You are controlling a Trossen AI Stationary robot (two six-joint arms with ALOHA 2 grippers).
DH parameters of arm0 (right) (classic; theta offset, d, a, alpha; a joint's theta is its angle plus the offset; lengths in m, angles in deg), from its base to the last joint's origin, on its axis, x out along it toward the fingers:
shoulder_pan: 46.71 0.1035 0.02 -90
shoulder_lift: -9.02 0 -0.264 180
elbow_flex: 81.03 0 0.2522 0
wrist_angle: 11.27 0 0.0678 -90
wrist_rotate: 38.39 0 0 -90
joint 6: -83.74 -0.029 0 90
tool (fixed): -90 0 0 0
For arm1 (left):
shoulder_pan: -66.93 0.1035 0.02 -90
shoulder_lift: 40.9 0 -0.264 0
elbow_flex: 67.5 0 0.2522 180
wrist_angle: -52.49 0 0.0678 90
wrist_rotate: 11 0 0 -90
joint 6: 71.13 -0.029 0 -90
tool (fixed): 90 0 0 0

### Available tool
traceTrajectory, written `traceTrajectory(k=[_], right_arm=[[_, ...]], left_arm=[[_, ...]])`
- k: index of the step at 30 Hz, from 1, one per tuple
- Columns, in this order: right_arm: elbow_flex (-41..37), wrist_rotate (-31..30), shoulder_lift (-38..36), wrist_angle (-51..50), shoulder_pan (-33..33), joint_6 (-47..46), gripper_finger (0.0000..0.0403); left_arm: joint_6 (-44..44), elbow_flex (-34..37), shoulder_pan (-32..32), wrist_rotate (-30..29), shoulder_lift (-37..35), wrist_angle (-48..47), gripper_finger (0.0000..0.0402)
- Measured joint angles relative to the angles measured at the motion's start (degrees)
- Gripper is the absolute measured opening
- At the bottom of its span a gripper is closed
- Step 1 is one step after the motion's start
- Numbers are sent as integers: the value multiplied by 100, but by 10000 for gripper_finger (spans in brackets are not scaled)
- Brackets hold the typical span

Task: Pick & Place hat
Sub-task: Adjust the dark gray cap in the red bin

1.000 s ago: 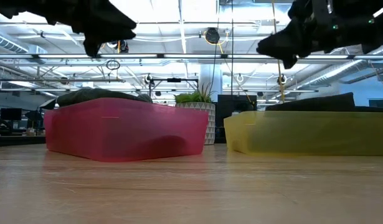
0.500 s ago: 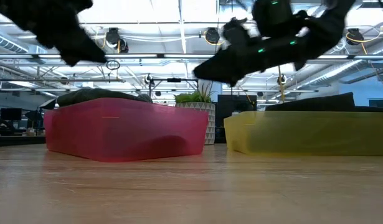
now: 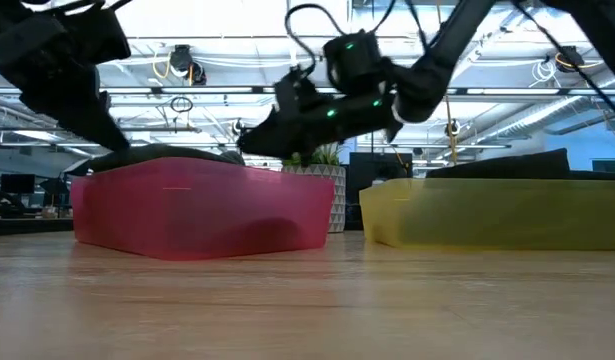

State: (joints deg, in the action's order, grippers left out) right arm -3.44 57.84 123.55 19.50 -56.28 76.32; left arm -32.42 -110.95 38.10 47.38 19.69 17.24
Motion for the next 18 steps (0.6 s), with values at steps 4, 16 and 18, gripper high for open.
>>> traceTrajectory(k=[4, 16, 18], right_arm=[[325, 8, 500, -24, 23, -123, 86], [437, 71, 927, 44, 127, -371, 86], [437, 105, 926, 20, 170, -355, 86]], left_arm=[[424, 0, -57, -28, 7, -450, 108], [896, 139, -55, -305, 19, -584, 108], [983, 142, -55, -303, 19, -575, 108]])
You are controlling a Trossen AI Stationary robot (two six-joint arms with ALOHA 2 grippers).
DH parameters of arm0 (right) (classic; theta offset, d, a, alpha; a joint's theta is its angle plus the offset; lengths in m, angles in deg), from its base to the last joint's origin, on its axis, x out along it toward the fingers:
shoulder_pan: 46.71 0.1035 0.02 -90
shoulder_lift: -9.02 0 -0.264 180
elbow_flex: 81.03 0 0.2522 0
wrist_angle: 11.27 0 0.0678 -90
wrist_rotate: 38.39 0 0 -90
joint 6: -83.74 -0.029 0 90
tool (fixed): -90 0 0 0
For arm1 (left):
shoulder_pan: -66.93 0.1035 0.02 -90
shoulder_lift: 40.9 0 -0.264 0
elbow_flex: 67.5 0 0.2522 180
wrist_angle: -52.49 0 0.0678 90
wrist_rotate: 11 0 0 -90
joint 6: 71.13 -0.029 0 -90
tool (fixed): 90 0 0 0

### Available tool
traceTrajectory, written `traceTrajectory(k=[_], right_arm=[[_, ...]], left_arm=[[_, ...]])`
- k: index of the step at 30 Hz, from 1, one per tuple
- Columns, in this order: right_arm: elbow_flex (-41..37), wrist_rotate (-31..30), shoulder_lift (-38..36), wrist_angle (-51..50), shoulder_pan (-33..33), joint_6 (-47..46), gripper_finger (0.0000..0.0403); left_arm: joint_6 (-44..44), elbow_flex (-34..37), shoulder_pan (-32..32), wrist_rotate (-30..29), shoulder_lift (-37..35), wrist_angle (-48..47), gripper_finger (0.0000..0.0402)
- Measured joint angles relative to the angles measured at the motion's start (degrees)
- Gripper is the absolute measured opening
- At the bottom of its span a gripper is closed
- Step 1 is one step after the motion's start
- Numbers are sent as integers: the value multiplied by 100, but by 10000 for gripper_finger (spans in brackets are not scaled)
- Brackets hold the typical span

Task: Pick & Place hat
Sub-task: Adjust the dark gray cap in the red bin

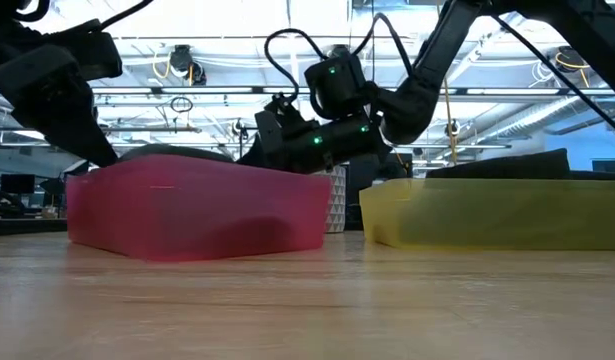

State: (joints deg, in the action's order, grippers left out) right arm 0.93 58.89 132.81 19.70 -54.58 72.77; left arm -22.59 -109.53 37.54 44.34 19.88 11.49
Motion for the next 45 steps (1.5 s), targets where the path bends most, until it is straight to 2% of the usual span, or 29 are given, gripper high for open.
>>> traceTrajectory(k=[7, 13, 19, 28, 32, 36, 37, 39, 43, 45], right_arm=[[4, -40, -7, -281, 85, 236, 86], [-23, -246, -220, -415, 59, 552, 86], [-26, -254, -773, -623, 6, 740, 86], [-101, -267, -1677, -1764, 13, 1117, 86], [-508, -273, -2233, -1944, 11, 1165, 86], [-1198, -504, -2964, -1863, 13, 1148, 86], [-1411, -653, -3147, -1794, 13, 1138, 86], [-1862, -866, -3490, -1564, 13, 1044, 86], [-2773, -898, -4181, -714, 9, 809, 86], [-3193, -895, -4499, -454, 9, 747, 86]], left_arm=[[209, 0, 0, 51, 0, 35, 108], [10, -11, 0, 195, -2, 42, 108], [-362, -237, 0, 504, -100, 33, 108], [-1136, -962, -2, 651, -166, -10, 108], [-1568, -1228, 0, 304, -167, 13, 108], [-1811, -1235, 196, -812, -139, 402, 108], [-1870, -1228, 342, -882, -106, 564, 108], [-2158, -1220, 723, -603, 30, 929, 108], [-2766, -1221, 1633, 676, 422, 2064, 108], [-2850, -1288, 2122, 1359, 698, 2310, 108]])
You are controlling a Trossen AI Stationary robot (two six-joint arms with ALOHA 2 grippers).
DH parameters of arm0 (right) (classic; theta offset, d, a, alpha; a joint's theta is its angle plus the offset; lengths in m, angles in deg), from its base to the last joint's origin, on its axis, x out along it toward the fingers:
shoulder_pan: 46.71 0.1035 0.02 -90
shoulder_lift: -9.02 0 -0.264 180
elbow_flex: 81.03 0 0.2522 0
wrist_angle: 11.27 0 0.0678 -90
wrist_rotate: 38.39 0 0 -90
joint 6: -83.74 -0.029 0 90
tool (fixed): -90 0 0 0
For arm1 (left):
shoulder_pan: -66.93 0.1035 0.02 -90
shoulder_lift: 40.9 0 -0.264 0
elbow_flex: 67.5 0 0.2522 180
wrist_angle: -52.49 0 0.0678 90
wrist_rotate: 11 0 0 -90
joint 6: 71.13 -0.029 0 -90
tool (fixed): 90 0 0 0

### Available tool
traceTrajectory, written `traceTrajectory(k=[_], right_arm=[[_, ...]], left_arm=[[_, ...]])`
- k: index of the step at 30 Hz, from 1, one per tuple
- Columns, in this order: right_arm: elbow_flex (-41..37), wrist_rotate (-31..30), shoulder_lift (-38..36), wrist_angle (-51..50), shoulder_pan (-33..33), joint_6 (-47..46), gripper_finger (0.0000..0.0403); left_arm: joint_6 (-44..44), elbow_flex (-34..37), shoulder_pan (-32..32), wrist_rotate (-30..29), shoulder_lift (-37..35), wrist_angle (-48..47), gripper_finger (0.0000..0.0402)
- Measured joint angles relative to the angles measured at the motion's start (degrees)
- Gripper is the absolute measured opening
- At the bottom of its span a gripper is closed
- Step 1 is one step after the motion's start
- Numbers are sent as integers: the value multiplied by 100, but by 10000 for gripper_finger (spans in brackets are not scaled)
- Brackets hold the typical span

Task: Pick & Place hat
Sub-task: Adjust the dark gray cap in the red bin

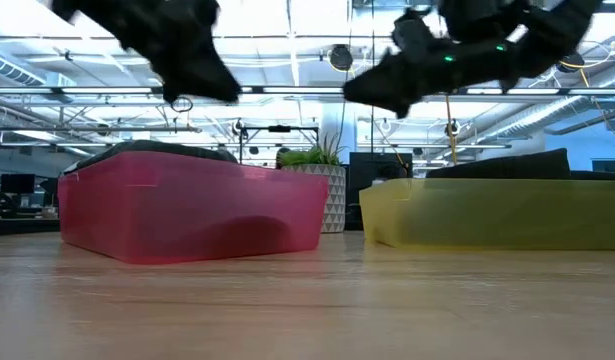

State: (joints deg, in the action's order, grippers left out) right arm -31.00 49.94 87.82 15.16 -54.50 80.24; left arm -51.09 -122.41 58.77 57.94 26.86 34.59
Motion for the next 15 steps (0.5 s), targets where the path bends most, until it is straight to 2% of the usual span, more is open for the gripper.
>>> traceTrajectory(k=[6, 11, 15], right_arm=[[-751, -23, -885, 194, -130, -14, 86], [-939, -12, -1325, 159, -205, -22, 86], [-1026, -2, -1502, 110, -201, -10, 86]], left_arm=[[53, -384, 1117, 1615, 982, -660, 108], [-283, -797, 1554, 1751, 1650, -1204, 108], [-359, -957, 1615, 1842, 1896, -1550, 108]])
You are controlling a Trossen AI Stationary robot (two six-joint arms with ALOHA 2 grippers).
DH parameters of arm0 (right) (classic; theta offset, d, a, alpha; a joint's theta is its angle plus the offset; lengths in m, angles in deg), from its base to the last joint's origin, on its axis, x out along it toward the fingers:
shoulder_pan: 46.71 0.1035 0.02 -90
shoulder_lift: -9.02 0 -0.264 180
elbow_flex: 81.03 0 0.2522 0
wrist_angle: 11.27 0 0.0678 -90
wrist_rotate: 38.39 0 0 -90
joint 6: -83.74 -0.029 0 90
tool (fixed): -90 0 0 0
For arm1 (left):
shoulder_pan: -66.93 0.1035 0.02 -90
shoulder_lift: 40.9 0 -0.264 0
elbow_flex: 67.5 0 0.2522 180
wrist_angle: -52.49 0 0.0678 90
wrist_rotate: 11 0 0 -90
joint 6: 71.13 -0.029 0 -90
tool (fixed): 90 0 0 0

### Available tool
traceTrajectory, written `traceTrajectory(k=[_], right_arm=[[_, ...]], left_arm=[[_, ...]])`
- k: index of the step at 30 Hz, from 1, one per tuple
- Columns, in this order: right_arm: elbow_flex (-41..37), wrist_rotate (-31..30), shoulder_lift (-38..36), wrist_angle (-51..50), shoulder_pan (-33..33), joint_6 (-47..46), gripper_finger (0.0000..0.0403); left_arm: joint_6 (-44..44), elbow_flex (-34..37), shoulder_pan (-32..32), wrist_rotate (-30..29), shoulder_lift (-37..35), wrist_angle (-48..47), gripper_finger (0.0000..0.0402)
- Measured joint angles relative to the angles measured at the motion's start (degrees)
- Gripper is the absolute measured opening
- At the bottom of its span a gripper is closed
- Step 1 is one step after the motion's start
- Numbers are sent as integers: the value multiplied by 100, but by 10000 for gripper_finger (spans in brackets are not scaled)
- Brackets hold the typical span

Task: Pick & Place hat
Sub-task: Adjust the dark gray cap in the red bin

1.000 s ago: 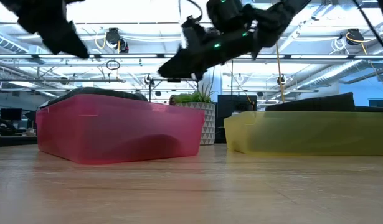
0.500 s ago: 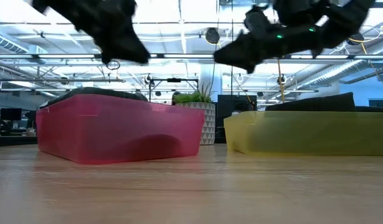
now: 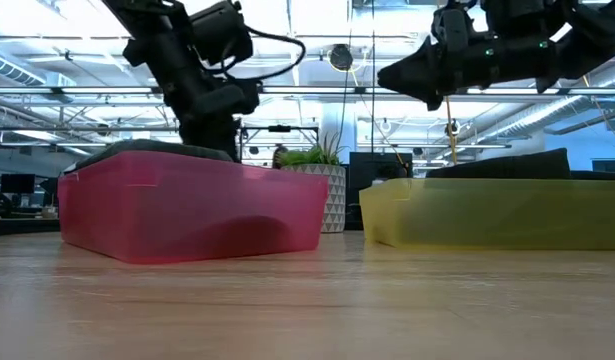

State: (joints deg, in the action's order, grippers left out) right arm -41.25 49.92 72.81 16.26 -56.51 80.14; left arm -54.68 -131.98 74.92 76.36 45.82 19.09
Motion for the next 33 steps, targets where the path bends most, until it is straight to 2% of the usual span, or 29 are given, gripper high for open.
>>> traceTrajectory(k=[5, 9, 19, 28, 33], right_arm=[[-65, 0, -74, 3, -4, 66, 86], [-65, -6, -72, 35, -4, 48, 86], [-65, -154, -72, 40, -2, -2, 86], [-63, -153, -72, -42, -2, -3, 86], [-63, -153, -72, -41, -2, -1, 86]], left_arm=[[195, -67, -24, -55, 37, -796, 108], [275, -67, -18, -332, 35, -1003, 108], [253, 78, -2, -491, 47, -649, 108], [304, 272, -28, -388, 672, 114, 108], [145, 240, 4, -305, 667, 309, 108]])
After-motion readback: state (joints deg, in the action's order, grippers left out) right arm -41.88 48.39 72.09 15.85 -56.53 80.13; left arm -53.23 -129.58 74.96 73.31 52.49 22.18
